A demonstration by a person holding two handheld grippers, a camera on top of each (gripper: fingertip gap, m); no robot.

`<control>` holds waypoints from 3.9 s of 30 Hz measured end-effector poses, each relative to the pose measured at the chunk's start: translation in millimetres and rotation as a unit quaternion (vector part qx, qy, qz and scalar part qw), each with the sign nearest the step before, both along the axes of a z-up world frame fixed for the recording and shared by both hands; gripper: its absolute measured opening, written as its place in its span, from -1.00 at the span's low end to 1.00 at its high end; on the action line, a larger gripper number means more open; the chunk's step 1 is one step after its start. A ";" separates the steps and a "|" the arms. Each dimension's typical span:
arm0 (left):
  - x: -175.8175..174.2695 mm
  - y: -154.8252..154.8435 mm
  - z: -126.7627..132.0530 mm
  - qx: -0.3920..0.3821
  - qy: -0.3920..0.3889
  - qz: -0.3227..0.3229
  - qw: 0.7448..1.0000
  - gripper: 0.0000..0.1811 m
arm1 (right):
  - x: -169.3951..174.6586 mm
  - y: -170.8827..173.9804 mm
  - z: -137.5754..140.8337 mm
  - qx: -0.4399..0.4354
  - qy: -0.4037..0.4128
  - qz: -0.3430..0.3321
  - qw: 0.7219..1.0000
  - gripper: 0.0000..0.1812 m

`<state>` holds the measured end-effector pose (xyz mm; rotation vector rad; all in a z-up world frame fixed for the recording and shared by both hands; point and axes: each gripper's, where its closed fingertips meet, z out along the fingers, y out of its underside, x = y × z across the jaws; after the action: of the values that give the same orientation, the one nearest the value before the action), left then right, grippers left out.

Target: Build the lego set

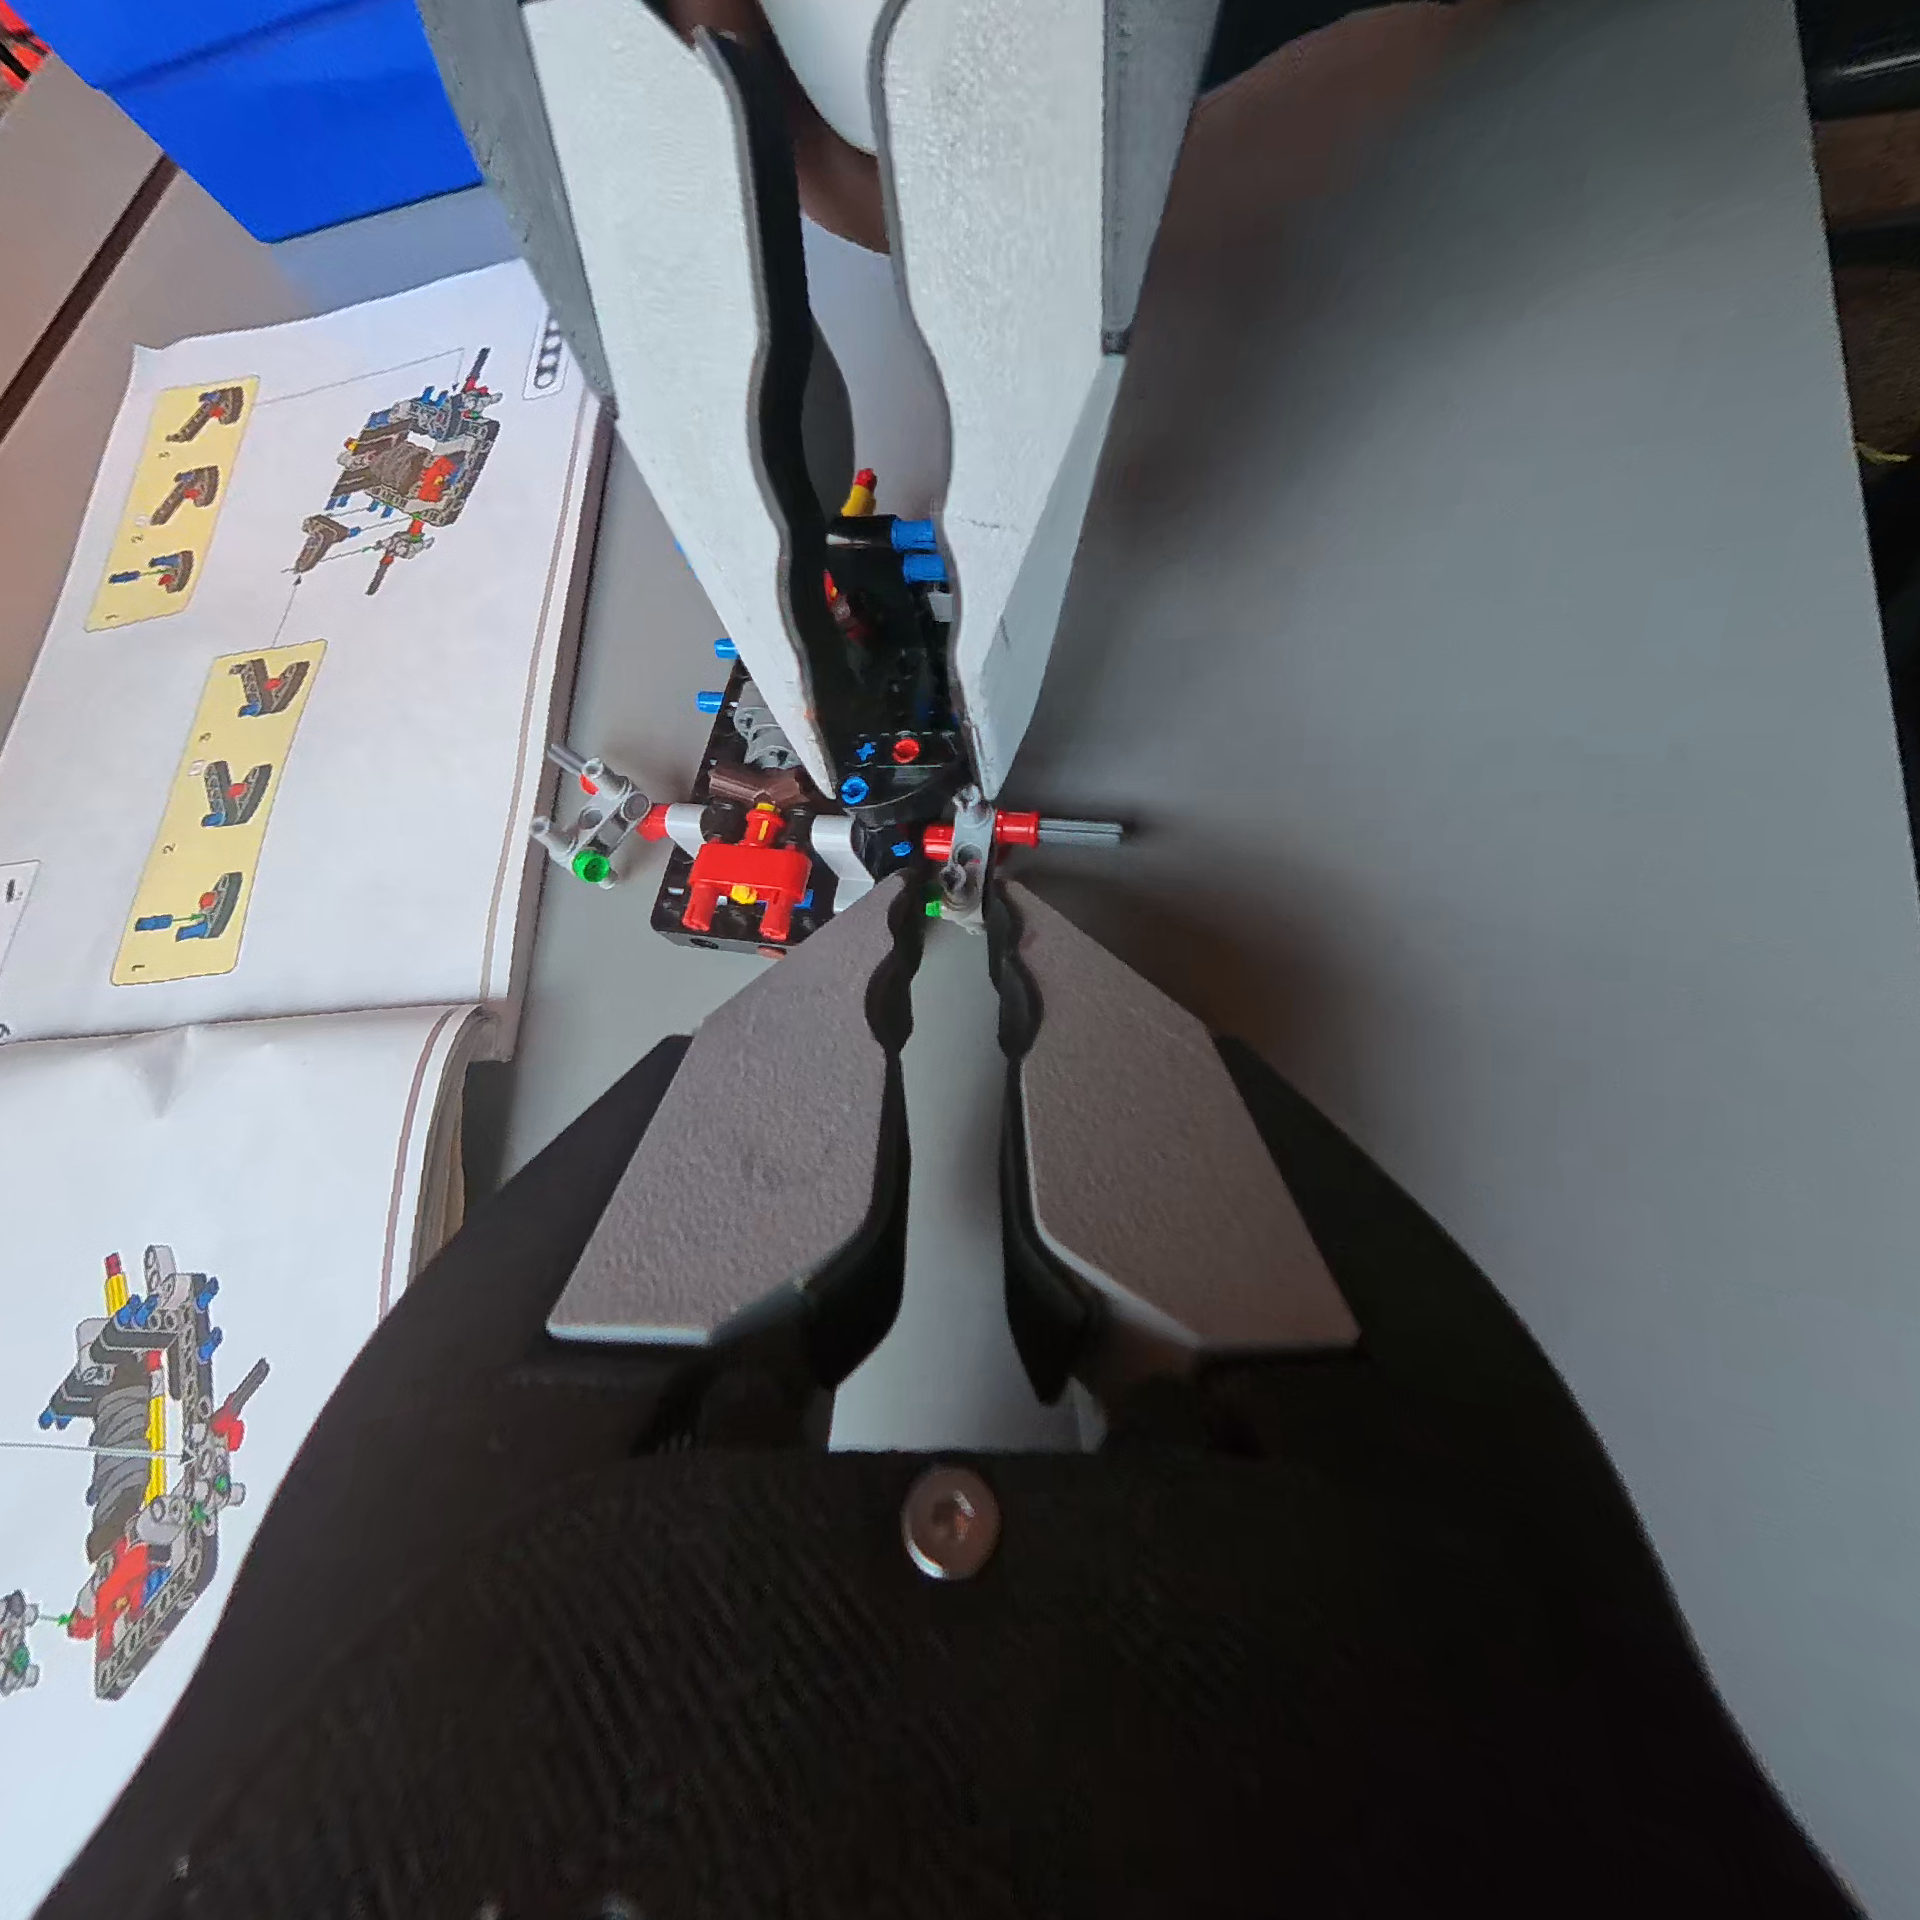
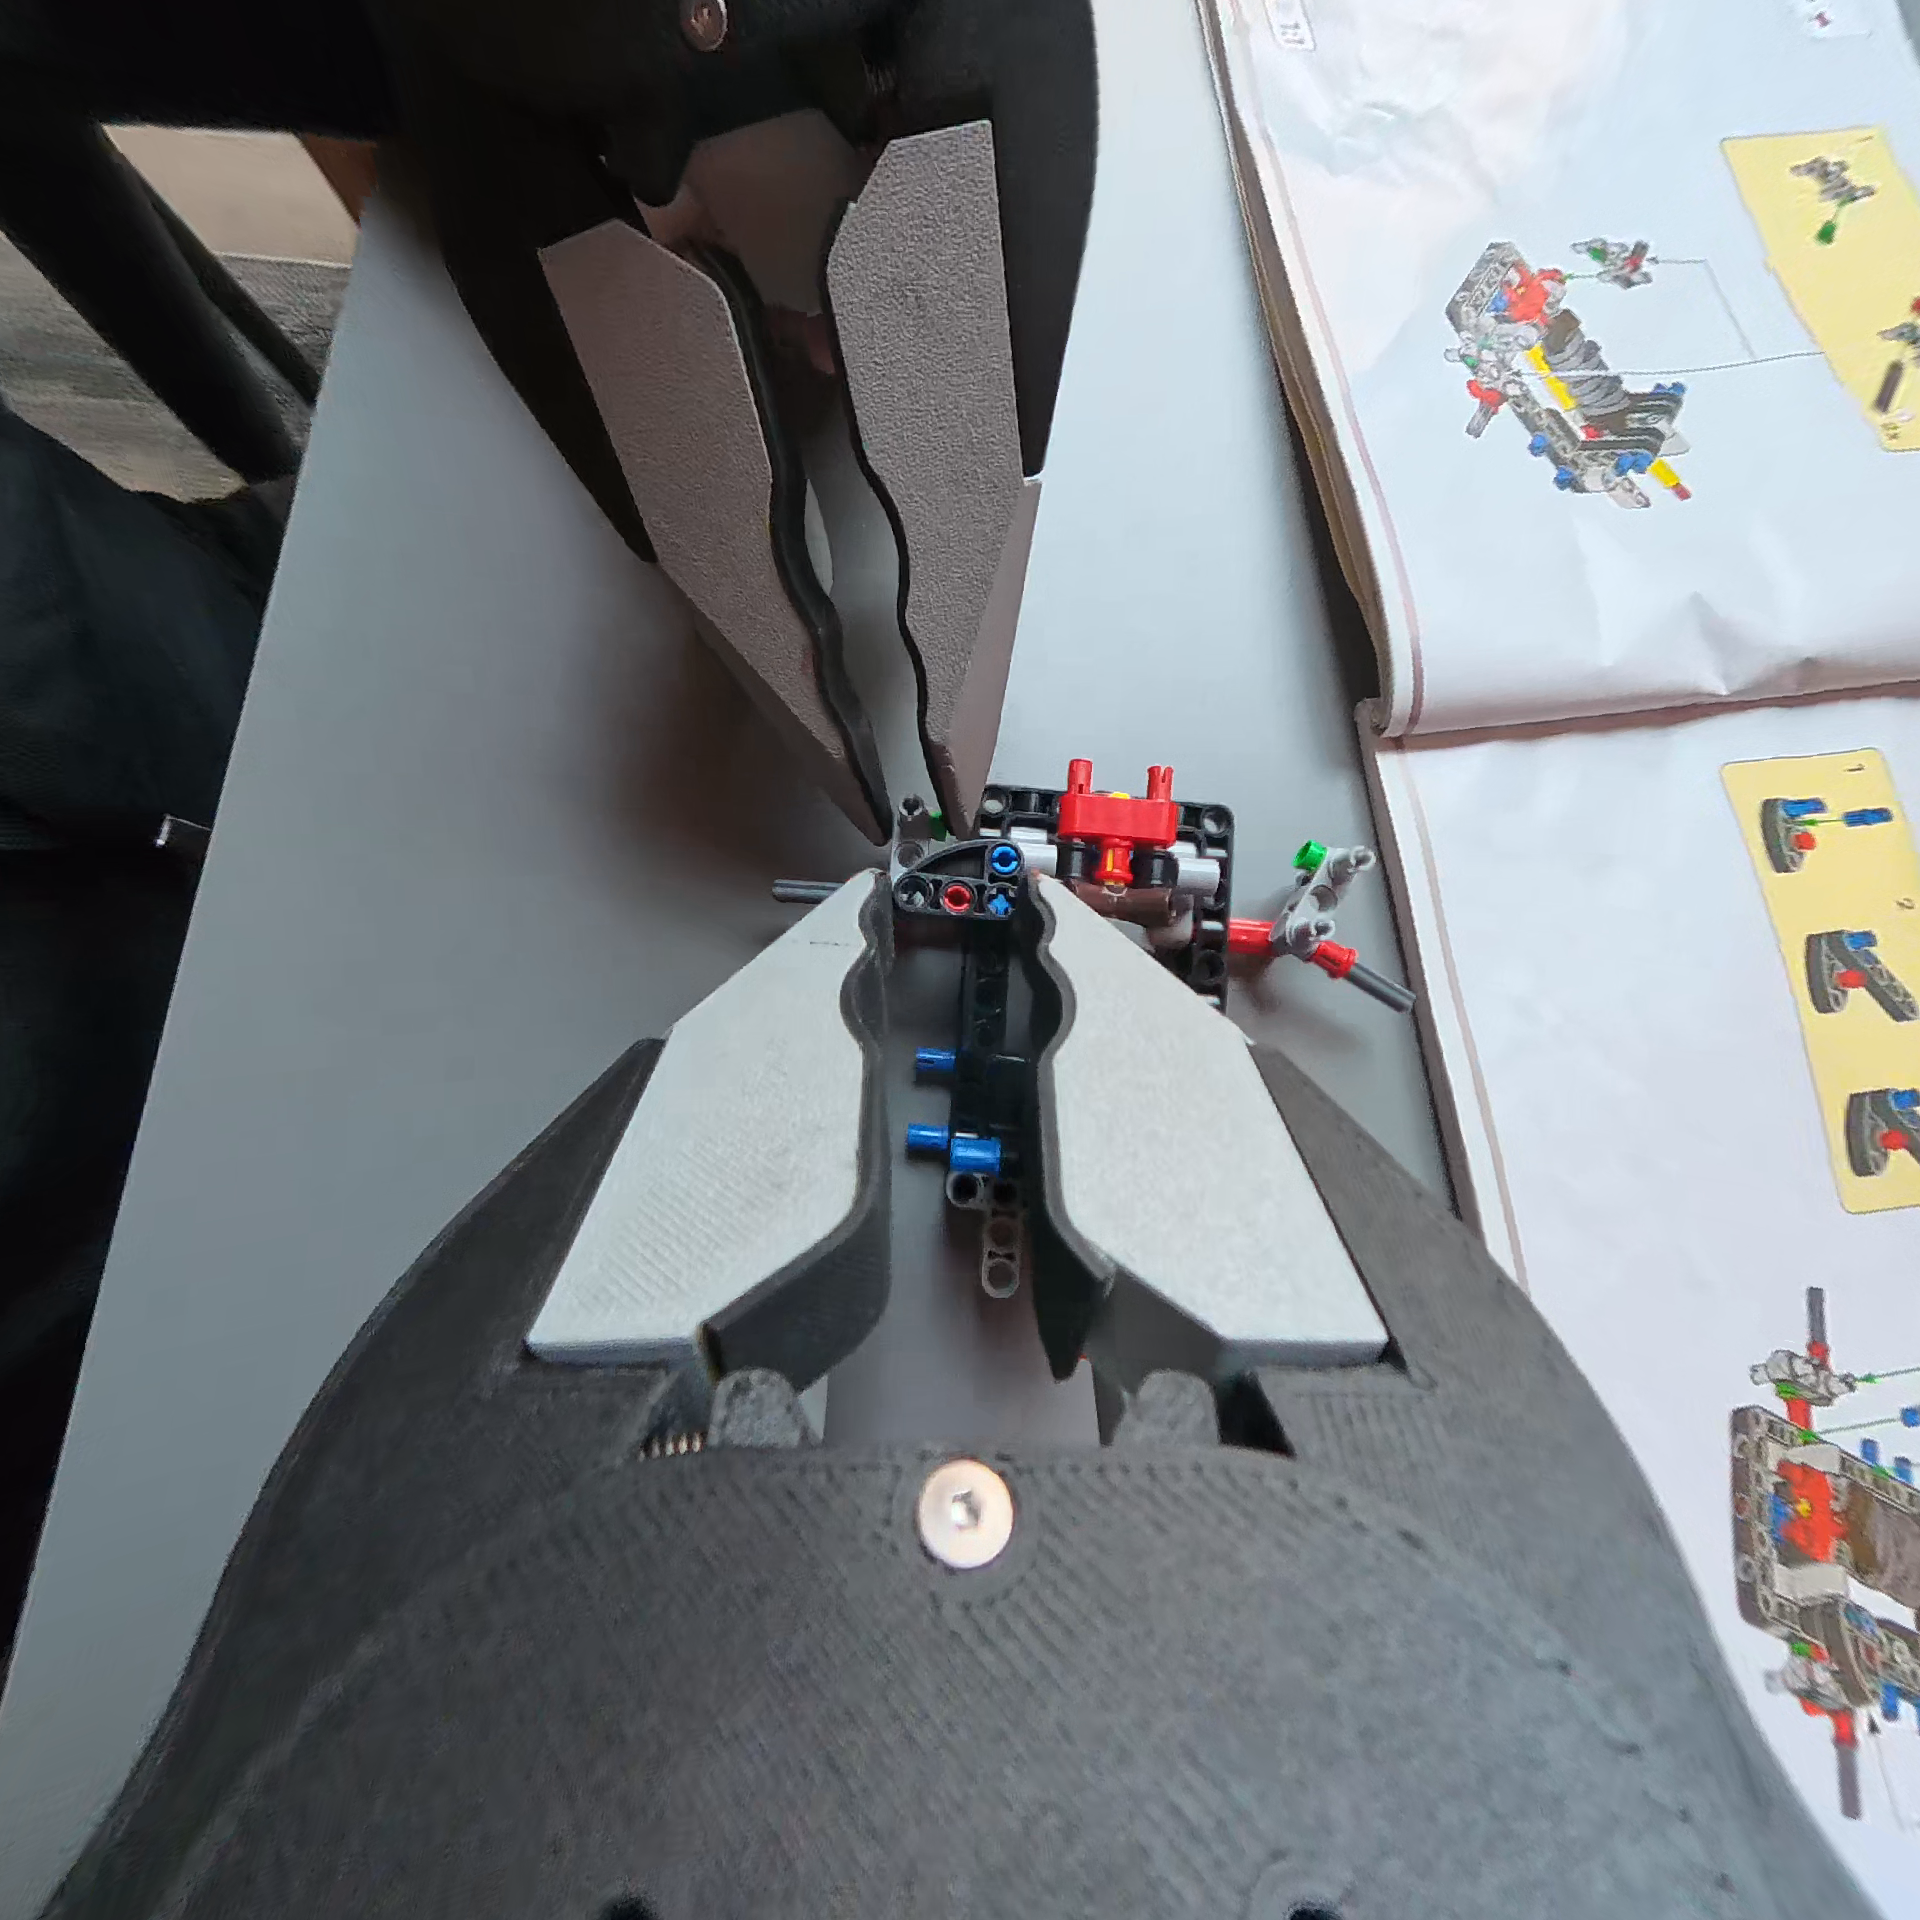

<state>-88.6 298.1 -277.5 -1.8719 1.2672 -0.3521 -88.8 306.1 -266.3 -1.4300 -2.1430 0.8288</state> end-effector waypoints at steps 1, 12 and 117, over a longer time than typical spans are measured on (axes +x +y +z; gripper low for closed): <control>-0.1 0.0 -0.5 0.001 0.002 -0.002 1.000 -0.91 | -0.7 -0.3 0.7 -0.012 -0.006 0.002 1.000 -0.77; -5.1 1.4 -2.2 -0.016 -0.002 0.001 1.000 -0.91 | -8.5 0.1 -2.5 0.039 -0.025 -0.007 0.999 -0.77; -22.4 28.5 3.8 -0.095 -0.037 -0.034 0.994 -0.59 | 5.8 9.9 1.7 0.150 -0.052 -0.048 0.986 -0.80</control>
<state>-111.0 326.5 -273.7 -1.9569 1.2872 -0.5915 -83.1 315.9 -264.6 -1.4312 -2.1450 0.3825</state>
